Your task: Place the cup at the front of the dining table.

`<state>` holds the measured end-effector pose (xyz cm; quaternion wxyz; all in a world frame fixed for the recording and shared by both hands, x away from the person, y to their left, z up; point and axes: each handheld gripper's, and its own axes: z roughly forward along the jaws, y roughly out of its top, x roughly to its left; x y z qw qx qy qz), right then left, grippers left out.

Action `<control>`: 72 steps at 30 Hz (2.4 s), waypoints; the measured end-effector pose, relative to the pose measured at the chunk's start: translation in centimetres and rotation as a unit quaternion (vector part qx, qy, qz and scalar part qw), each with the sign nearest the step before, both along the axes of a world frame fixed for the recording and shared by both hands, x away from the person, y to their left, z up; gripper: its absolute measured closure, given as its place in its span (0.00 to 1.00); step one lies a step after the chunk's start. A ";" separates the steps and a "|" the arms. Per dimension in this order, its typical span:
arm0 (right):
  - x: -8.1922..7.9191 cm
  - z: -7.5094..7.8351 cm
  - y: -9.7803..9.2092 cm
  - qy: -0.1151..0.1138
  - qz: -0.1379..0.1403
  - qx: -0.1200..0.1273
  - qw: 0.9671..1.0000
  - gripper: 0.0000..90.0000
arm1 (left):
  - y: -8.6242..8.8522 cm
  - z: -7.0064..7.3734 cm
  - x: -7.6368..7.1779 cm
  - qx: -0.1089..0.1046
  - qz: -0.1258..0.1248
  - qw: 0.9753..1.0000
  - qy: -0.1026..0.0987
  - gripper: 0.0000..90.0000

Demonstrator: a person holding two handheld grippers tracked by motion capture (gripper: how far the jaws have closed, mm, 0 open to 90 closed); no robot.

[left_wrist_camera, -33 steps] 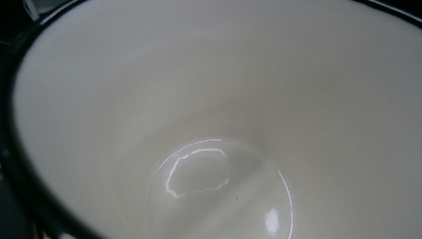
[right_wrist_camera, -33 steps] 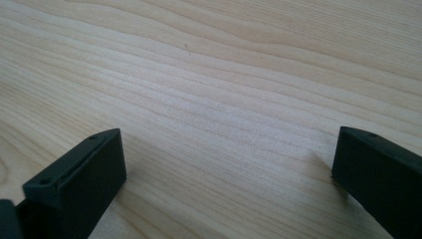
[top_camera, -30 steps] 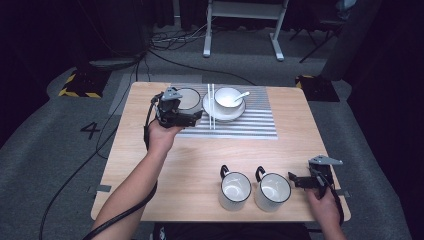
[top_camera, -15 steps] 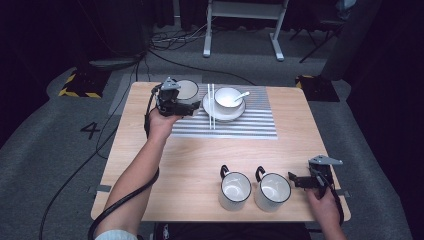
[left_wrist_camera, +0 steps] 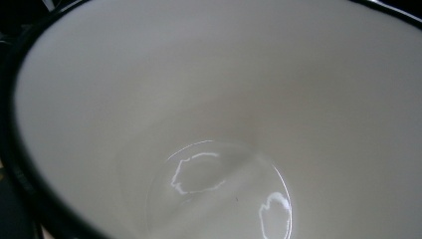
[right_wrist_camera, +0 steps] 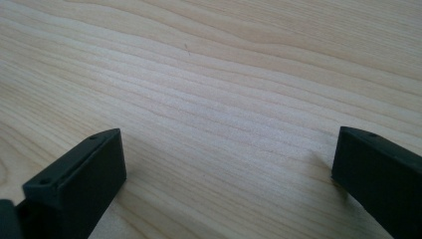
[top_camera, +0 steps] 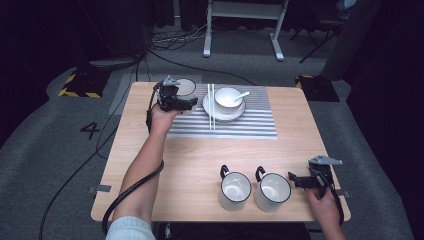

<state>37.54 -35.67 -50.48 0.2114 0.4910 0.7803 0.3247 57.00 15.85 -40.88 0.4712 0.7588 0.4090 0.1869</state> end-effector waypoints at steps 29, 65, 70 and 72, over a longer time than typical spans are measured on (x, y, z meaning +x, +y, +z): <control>0.0 0.0 0.0 0.000 -0.001 -0.002 1.000 0.00 | -1.5 -5.5 2.3 0.020 0.032 0.998 0.045 0.04; 0.0 0.0 0.0 0.000 -0.004 -0.002 1.000 0.01 | -2.5 -7.2 0.8 0.057 0.033 0.996 0.053 0.03; 0.0 0.0 0.0 0.000 -0.004 -0.002 1.000 0.00 | -2.5 -6.9 0.6 0.048 0.044 0.996 0.061 0.02; 0.0 0.0 0.0 0.000 -0.003 -0.002 1.000 0.00 | -2.5 -6.6 0.5 0.047 0.050 0.996 0.062 0.01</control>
